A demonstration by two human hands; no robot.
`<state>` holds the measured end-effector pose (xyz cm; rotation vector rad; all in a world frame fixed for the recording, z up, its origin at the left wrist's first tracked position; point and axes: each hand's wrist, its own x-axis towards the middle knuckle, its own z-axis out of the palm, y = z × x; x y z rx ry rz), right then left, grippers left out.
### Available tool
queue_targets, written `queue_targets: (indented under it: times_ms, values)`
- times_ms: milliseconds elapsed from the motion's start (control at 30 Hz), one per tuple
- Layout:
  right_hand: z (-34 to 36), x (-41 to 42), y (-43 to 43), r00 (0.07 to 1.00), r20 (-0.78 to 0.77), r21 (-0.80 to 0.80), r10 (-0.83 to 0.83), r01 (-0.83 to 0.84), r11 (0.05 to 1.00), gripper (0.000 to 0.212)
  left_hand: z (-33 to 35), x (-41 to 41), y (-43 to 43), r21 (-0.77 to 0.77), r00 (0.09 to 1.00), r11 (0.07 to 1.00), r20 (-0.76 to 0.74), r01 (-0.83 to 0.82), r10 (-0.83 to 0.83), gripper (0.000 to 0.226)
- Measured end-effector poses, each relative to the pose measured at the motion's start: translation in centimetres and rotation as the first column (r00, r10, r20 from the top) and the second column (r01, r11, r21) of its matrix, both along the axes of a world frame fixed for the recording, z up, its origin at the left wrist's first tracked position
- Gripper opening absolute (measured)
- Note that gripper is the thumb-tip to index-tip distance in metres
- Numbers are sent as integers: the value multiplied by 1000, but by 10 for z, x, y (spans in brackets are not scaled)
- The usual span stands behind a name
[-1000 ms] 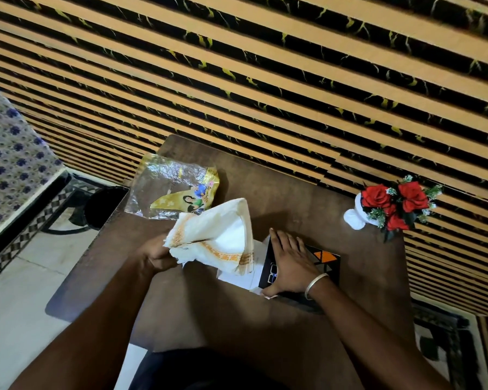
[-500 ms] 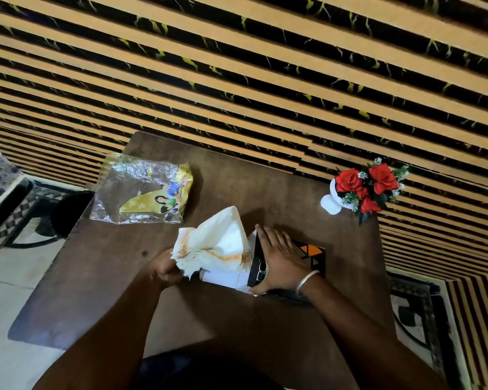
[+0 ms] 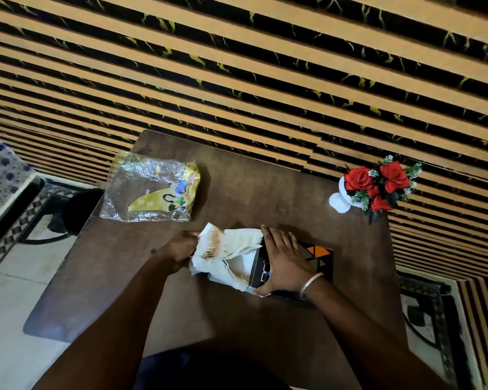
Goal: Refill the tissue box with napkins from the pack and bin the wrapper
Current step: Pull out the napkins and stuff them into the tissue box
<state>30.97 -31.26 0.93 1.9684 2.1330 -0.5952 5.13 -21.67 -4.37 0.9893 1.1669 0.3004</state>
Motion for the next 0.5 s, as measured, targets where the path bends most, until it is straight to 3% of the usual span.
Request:
queue_targets:
  times_ms: [200,367,500]
  values:
    - [0,2,-1,1000,11,18,7,-7,1000,151,5,-2,1,-64,998,998,-58,23,-26,13]
    - [-1,1,-2,1000,13,24,3,-4,1000,151,12,14,6,27,987,999,-161,26,-21,18]
    - [-2,0,-2,1000,10,19,-1,1,1000,151,19,28,5,17,992,999,-116,-37,38,21]
